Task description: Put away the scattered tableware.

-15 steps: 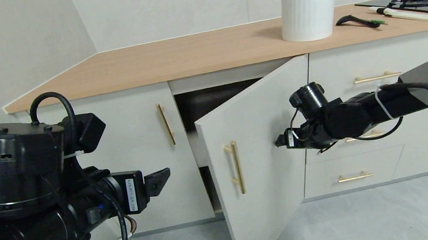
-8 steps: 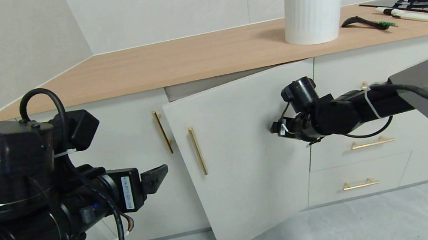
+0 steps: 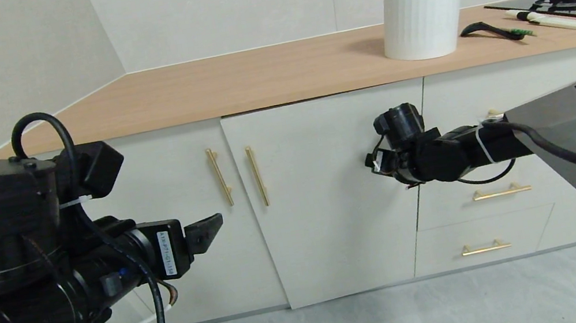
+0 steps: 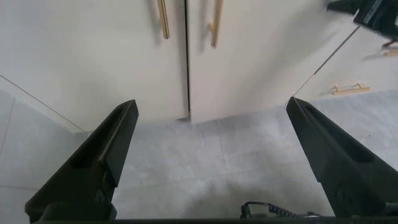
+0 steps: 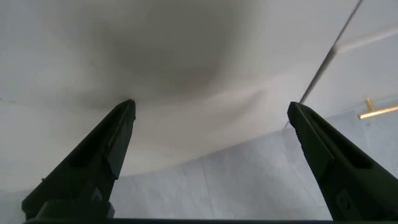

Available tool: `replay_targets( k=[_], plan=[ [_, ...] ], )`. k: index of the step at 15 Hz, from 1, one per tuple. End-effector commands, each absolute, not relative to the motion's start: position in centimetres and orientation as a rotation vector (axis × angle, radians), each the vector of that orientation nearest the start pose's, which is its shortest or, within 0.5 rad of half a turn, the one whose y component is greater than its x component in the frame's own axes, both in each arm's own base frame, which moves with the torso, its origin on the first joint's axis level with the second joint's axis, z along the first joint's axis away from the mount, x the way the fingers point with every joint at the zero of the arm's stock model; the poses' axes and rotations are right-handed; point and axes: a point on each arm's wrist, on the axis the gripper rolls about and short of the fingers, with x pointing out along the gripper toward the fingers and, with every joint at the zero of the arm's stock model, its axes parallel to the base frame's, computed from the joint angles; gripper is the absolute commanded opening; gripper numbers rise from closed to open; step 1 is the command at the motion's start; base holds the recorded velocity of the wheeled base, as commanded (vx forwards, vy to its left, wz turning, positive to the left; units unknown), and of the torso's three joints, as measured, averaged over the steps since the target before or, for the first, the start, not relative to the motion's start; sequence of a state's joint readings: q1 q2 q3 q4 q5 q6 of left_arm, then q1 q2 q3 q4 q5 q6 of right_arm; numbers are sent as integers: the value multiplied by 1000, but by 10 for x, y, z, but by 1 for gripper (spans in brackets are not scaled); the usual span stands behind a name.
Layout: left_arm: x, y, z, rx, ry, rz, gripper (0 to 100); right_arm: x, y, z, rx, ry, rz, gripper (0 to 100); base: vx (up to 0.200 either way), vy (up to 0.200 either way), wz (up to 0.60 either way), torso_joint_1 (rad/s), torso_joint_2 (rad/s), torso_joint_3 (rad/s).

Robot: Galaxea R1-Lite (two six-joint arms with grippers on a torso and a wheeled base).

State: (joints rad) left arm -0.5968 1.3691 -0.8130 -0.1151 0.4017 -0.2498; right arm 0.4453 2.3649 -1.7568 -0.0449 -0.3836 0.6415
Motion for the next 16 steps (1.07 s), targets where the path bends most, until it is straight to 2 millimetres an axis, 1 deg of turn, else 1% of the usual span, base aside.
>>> replay_targets(
  k=[1,6,9,10,11,12,13,14,15,16],
  plan=[
    [187,-116,222,-33,411,-141,100,444,201,116,399,513,-109,100,0,0,0,0,0,0],
    [187,-116,222,-33,411,-141,100,453,200,113,403,477,-157,100,0,0,0,0,0,0],
    [187,-116,222,-33,411,-141,100,454,200,113,409,475,-159,100,0,0,0,0,0,0],
    [187,-116,222,-33,411,-141,100,451,199,117,407,474,-162,100,0,0,0,0,0,0],
    [187,-116,222,-30,411,-142,100,443,198,127,397,461,-190,100,0,0,0,0,0,0],
    [186,-116,222,-21,410,-141,100,427,193,141,376,451,-230,100,0,0,0,0,0,0],
    [188,-112,223,-15,404,-127,100,399,183,165,375,435,-239,100,0,0,0,0,0,0],
    [188,-109,225,-15,396,-116,100,377,173,190,391,407,-230,100,0,0,0,0,0,0],
    [184,-104,229,-15,376,-110,100,349,158,220,413,367,-220,100,0,0,0,0,0,0],
    [180,-101,232,-13,364,-111,100,332,149,233,418,345,-216,100,0,0,0,0,0,0]
  ],
)
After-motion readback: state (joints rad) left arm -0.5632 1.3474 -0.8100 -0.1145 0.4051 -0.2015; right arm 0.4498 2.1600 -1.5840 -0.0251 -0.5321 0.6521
